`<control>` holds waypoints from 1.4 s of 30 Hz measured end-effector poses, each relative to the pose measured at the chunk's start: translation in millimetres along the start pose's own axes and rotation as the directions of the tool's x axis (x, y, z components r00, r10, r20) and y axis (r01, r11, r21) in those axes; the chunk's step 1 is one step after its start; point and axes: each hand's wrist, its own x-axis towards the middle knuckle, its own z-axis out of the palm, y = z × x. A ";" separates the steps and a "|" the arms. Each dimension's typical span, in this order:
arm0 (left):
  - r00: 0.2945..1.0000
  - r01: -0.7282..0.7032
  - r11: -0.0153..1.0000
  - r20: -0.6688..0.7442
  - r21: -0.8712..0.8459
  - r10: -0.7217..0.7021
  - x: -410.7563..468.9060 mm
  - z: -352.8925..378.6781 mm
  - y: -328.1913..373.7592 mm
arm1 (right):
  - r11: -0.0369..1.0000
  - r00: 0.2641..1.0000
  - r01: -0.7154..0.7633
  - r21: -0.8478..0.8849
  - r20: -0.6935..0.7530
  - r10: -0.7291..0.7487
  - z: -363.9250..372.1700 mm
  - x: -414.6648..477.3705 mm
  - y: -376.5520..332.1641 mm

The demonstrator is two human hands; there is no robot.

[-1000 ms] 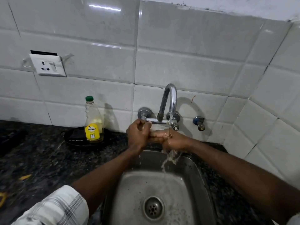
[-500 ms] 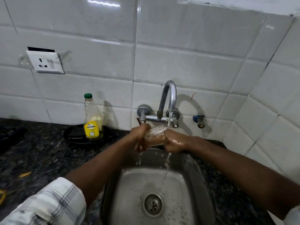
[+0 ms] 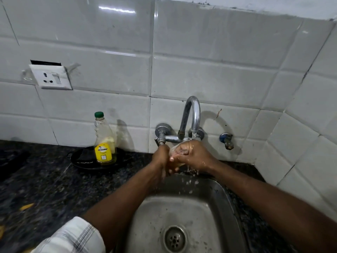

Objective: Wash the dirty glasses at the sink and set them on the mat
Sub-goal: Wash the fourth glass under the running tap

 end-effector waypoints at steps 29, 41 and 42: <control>0.969 -0.202 0.961 -0.105 0.191 0.225 -18.1 -0.3 9.3 | 0.996 0.910 0.014 -0.089 -0.413 -0.050 26.6 -7.7 4.0; 0.906 -0.348 0.911 -0.171 0.224 0.388 -17.6 4.1 -3.7 | 0.979 0.928 0.037 -0.201 -0.357 -0.109 16.1 -6.0 7.7; 0.818 -0.479 0.839 -0.214 0.260 0.533 -14.3 3.8 -12.7 | 0.991 0.929 -0.011 -0.131 -0.367 -0.038 16.7 -3.6 4.7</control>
